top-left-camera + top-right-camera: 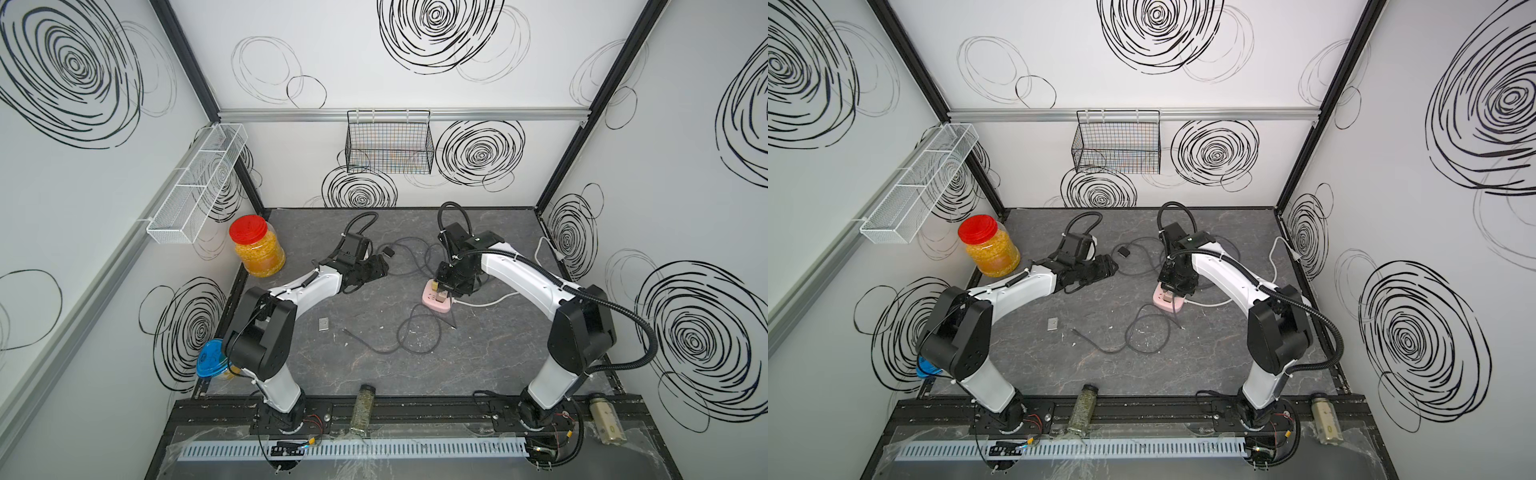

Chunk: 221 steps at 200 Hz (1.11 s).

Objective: Charge mp3
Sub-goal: Insert the plug into the socket.

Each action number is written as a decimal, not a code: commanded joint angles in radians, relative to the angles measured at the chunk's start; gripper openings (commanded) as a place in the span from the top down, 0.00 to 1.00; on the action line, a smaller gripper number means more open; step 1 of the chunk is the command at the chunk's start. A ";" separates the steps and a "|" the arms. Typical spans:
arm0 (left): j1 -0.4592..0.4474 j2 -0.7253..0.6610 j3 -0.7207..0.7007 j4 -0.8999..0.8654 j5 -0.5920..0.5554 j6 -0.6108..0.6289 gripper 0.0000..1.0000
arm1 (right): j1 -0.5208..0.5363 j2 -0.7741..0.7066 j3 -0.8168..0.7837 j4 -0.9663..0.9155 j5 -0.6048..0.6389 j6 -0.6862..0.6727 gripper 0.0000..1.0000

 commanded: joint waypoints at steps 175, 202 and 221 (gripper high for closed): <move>-0.003 0.065 0.042 0.039 0.062 0.006 0.35 | 0.052 0.107 0.065 0.042 0.092 0.064 1.00; -0.004 0.067 0.042 0.043 0.067 0.003 0.35 | 0.059 0.125 0.061 0.060 0.086 0.067 1.00; -0.004 0.066 0.042 0.042 0.066 0.003 0.35 | 0.063 0.132 0.060 0.072 0.083 0.068 1.00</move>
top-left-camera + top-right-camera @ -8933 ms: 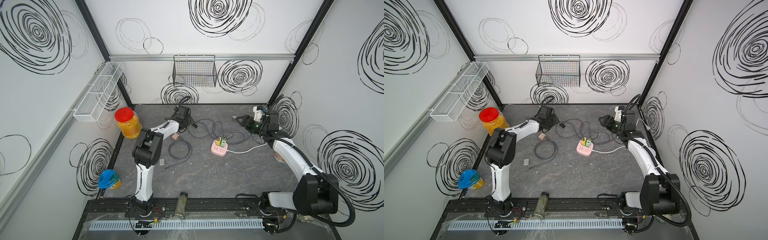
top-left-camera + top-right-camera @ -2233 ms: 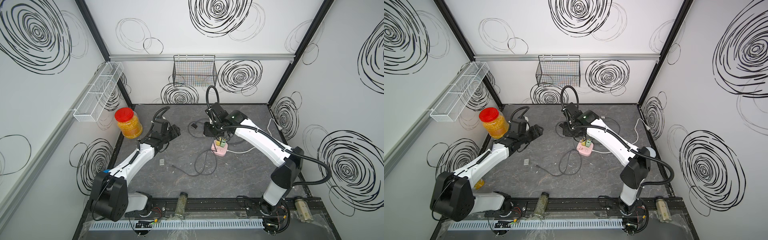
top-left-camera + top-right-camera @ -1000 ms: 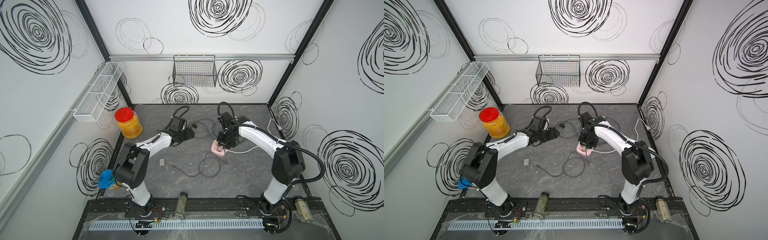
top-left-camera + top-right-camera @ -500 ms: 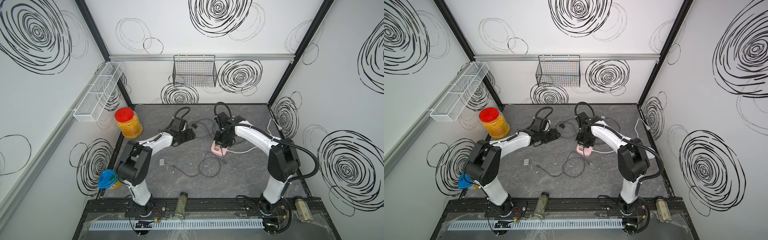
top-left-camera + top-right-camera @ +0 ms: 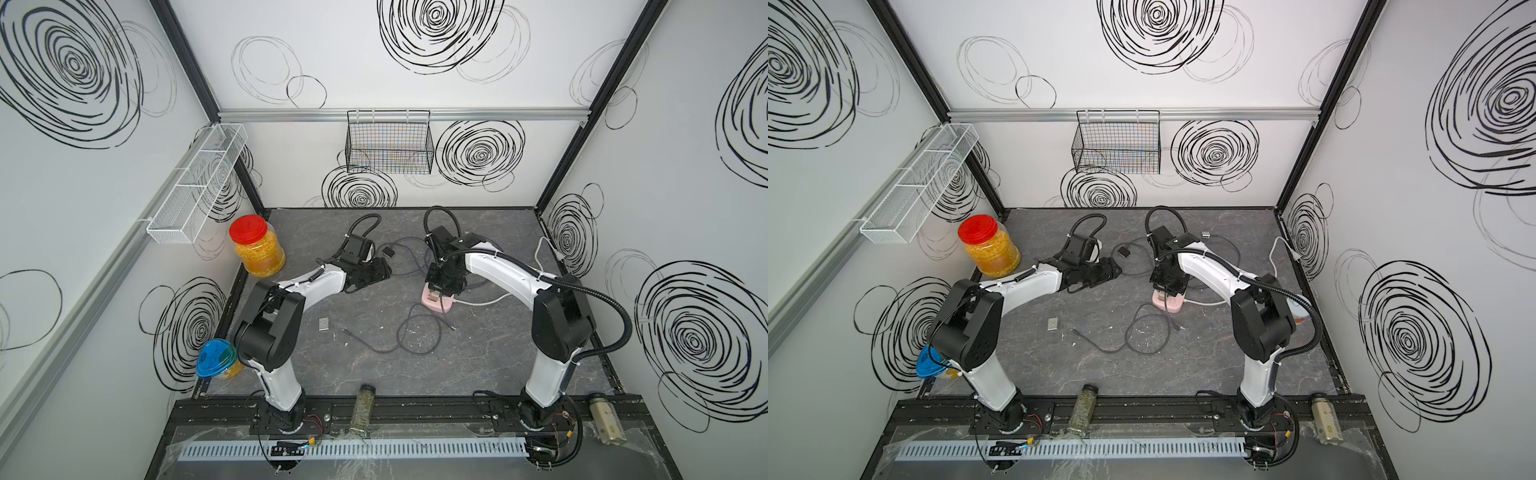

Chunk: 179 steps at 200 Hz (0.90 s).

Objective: Charge mp3
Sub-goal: Insert the plug into the socket.

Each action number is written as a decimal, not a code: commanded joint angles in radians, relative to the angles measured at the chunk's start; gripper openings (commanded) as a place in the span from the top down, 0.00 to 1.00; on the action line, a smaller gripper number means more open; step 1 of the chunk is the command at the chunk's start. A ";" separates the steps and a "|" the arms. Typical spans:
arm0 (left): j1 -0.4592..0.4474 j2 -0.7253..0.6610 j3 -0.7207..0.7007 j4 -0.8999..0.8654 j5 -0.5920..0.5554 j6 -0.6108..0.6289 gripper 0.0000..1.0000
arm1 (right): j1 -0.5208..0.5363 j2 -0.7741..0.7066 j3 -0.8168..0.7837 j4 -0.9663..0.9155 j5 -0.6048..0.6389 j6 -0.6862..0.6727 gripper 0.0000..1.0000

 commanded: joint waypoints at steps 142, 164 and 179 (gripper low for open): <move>-0.005 0.004 0.024 0.036 0.010 0.000 0.36 | 0.042 0.051 0.073 -0.069 0.003 -0.050 1.00; -0.008 0.003 0.025 0.034 0.007 -0.002 0.36 | 0.047 0.034 0.086 -0.073 0.016 -0.074 1.00; -0.011 0.003 0.025 0.033 0.006 -0.002 0.36 | 0.047 0.020 0.090 -0.077 0.023 -0.081 1.00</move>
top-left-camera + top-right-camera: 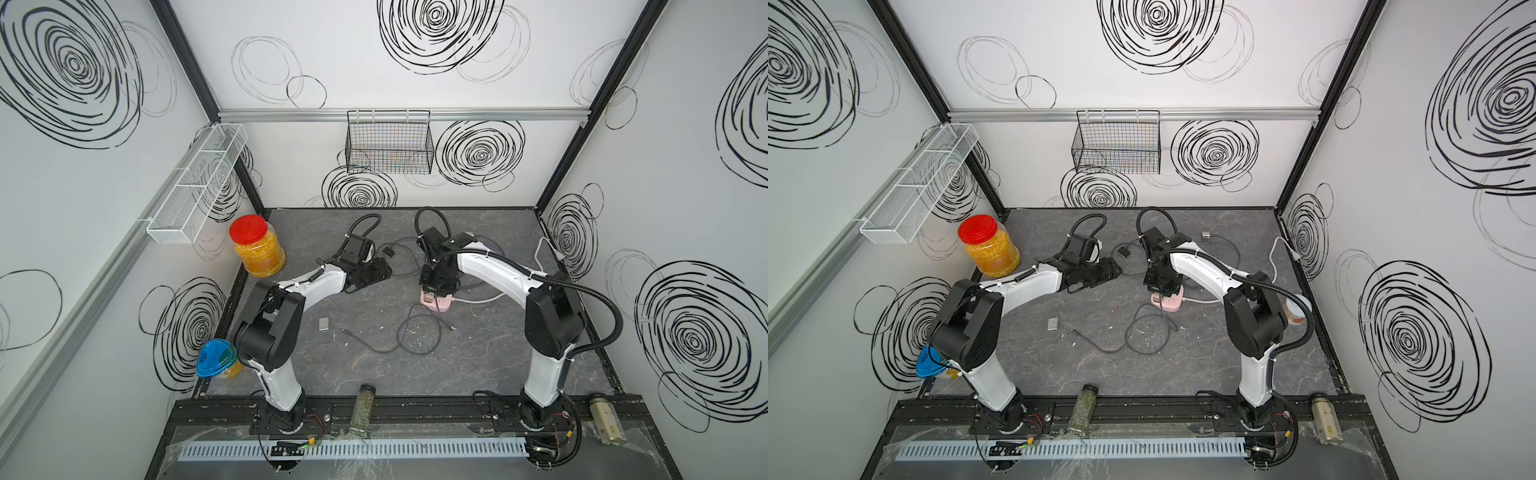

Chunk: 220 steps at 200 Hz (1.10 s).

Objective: Charge mp3
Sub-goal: Insert the plug into the socket.

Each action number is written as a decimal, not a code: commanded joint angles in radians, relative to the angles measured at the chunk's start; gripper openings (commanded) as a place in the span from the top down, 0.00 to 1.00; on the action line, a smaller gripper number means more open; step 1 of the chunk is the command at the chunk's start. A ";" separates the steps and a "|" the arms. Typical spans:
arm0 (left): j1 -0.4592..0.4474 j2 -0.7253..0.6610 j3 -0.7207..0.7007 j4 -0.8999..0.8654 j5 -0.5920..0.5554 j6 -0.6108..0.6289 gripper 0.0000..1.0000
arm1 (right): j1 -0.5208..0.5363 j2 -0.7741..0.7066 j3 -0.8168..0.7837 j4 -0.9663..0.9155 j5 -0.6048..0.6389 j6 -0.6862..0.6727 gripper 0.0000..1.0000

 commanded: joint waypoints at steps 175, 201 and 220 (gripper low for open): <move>-0.026 0.007 0.039 0.016 -0.010 -0.003 0.36 | -0.011 0.004 0.003 -0.018 0.059 -0.079 1.00; -0.027 0.006 0.039 0.013 -0.011 -0.003 0.36 | -0.012 0.004 -0.011 -0.011 0.061 -0.078 1.00; -0.028 0.007 0.039 0.014 -0.011 -0.004 0.36 | -0.012 0.005 -0.021 -0.009 0.062 -0.077 1.00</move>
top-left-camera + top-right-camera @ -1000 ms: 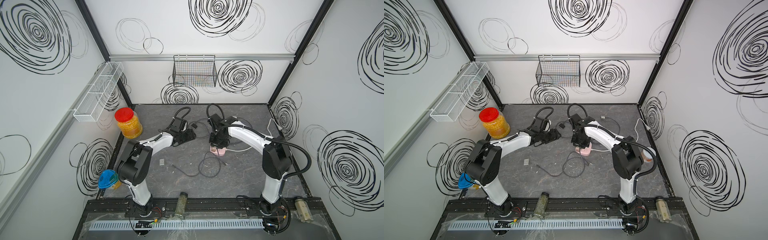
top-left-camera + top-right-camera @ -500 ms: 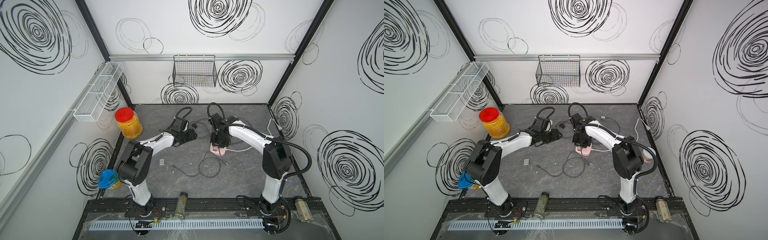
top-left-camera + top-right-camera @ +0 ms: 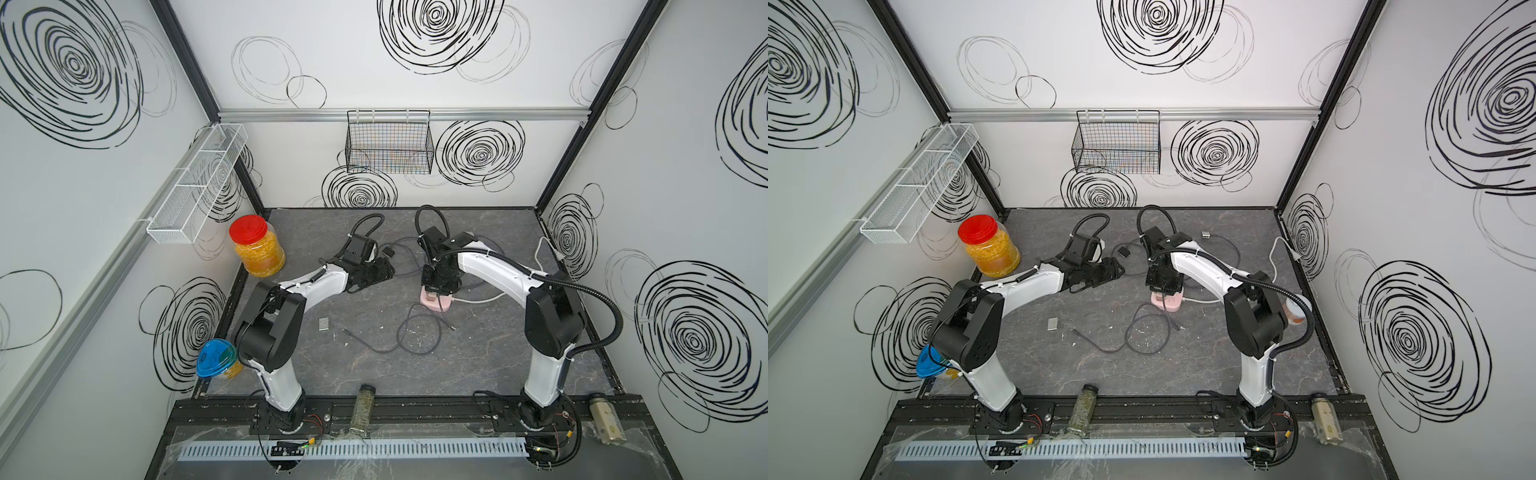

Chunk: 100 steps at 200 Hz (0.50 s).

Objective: Charge mp3
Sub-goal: Insert the plug into the socket.

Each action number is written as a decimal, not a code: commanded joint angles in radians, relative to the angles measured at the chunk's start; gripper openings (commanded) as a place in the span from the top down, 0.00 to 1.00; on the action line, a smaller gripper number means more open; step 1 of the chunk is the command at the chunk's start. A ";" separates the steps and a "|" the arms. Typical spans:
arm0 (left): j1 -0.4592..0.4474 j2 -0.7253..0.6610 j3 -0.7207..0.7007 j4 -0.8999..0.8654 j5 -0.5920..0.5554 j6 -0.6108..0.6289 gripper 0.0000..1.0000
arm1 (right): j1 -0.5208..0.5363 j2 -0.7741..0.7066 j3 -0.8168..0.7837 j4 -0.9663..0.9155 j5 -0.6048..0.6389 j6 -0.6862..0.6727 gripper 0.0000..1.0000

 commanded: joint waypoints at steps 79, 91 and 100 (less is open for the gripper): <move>-0.009 0.006 0.031 0.007 -0.017 0.000 0.36 | -0.004 0.011 -0.037 -0.010 0.026 0.002 1.00; -0.009 0.006 0.031 0.007 -0.017 -0.002 0.36 | -0.005 0.009 -0.034 -0.018 0.026 0.002 1.00; -0.011 0.007 0.031 0.007 -0.016 -0.002 0.37 | -0.005 0.004 -0.035 -0.020 0.026 0.001 1.00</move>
